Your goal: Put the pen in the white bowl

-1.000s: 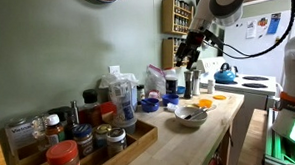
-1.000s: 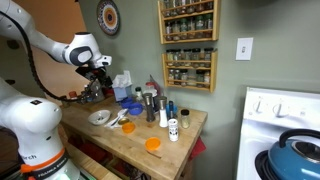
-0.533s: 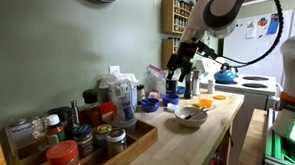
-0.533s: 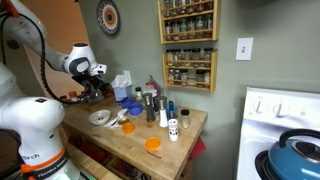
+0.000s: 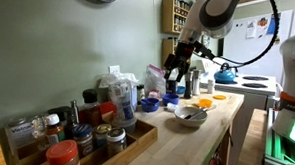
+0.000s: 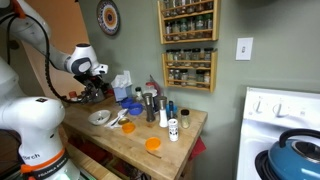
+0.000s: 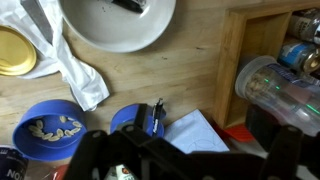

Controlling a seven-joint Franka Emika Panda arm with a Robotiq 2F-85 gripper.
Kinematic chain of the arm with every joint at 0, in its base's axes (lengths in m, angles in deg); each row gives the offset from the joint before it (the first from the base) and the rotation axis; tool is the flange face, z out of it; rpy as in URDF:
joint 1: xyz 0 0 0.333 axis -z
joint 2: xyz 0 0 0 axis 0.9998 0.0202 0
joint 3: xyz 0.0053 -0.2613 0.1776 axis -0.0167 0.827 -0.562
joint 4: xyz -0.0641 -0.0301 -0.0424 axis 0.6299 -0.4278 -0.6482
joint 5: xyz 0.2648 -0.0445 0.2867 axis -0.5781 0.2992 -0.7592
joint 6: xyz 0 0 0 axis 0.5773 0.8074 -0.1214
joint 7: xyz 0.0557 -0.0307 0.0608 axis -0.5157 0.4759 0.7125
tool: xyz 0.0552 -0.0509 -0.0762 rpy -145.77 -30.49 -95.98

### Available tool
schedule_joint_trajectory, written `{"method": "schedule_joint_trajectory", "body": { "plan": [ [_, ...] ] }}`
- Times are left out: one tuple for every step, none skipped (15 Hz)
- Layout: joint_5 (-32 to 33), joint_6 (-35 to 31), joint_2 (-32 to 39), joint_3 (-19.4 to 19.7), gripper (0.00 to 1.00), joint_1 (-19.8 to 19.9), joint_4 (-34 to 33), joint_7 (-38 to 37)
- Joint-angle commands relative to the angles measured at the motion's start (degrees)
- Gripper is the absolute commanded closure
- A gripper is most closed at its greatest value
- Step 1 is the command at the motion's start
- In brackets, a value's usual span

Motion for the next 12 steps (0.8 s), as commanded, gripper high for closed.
{"method": "schedule_joint_trajectory", "body": {
  "plan": [
    [5.97,-0.37,10.33,-1.44,0.0,3.67,-6.86,0.21],
    [7.37,0.14,12.54,-1.39,0.0,4.04,-8.65,0.73],
    [10.1,0.18,15.61,-1.71,0.0,5.01,-10.89,0.46],
    [12.22,0.1,17.82,-1.73,0.0,5.53,-12.68,0.29],
    [12.33,-0.28,20.22,-1.39,0.0,5.5,-14.87,1.19],
    [12.03,-0.15,22.13,-1.2,0.0,5.64,-16.84,1.84],
    [9.79,-0.24,23.66,-1.27,0.0,5.73,-18.83,3.06],
    [8.84,0.01,24.91,-1.52,0.0,6.05,-20.45,3.54],
    [10.56,-0.28,21.37,-1.55,0.0,5.97,-16.64,1.63],
    [10.46,-0.28,22.94,-1.54,0.0,6.12,-18.43,1.89],
    [10.43,-0.28,24.01,-1.53,0.0,6.19,-19.58,1.98],
    [10.42,-0.29,24.59,-1.53,0.0,6.2,-20.21,2.02]
  ]
}}
